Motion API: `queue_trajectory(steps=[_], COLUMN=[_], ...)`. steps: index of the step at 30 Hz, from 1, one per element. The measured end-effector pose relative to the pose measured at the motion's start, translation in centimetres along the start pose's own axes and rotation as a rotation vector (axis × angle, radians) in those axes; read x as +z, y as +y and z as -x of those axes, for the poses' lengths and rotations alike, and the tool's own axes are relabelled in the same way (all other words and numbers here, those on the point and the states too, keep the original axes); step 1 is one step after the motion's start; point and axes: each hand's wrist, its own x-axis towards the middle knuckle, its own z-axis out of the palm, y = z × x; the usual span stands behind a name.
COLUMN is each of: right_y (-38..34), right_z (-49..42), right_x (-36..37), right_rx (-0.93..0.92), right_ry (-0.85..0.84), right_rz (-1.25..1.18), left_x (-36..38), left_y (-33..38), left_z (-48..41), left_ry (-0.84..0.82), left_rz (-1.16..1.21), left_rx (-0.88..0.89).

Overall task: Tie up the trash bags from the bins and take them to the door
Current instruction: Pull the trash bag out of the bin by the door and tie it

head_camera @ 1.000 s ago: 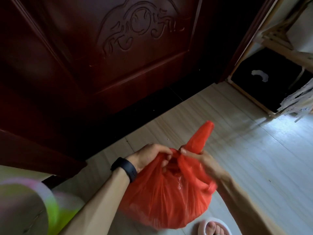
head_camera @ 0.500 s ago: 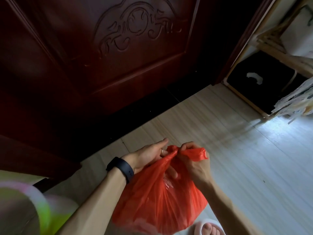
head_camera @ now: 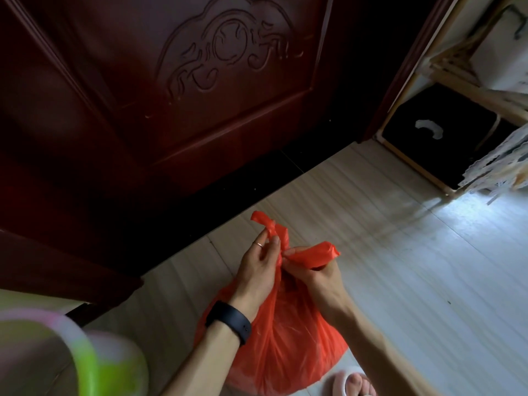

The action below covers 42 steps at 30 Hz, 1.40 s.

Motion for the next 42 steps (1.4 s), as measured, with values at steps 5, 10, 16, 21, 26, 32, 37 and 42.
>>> queue_trajectory(steps=[5,10,16,21,26,32,37,42], right_y=[-0.1,-1.5,-0.9,0.3,1.2,-0.1,1.1,6.0], right_z=[0.9,0.4,2.4,4.0,3.1,3.3,5.5,8.1], right_x=[1.0,0.4,-4.3,-6.1,-6.4,-4.9,-4.1,-3.0], right_rx=[0.185,0.395,0.471,0.607,0.672,0.507,0.347,0.088], right_ry=[0.122,0.183,0.441,0.465,0.401,0.298,0.301,0.093], right_rz=[-0.015,-0.567,-0.186,0.000,-0.170,-0.514,-0.369,0.872], left_x=[0.2,-0.9,-4.2,-6.0,-5.9,-6.3,-4.6,-3.2], left_y=[1.0,1.9,0.4,-0.6,-1.0,-2.0,-3.0,-4.5], left_z=[0.5,1.2,2.3,3.5,3.6,3.2,5.9,6.3], left_ry=[0.156,0.186,0.319,0.373,0.386,0.378,0.291,0.209], left_rz=[0.477,0.778,0.639,0.516,0.442,0.231,-0.026,-0.459], left_rx=[-0.149,-0.422,-0.353,-0.384,-0.314,-0.173,-0.164,0.122])
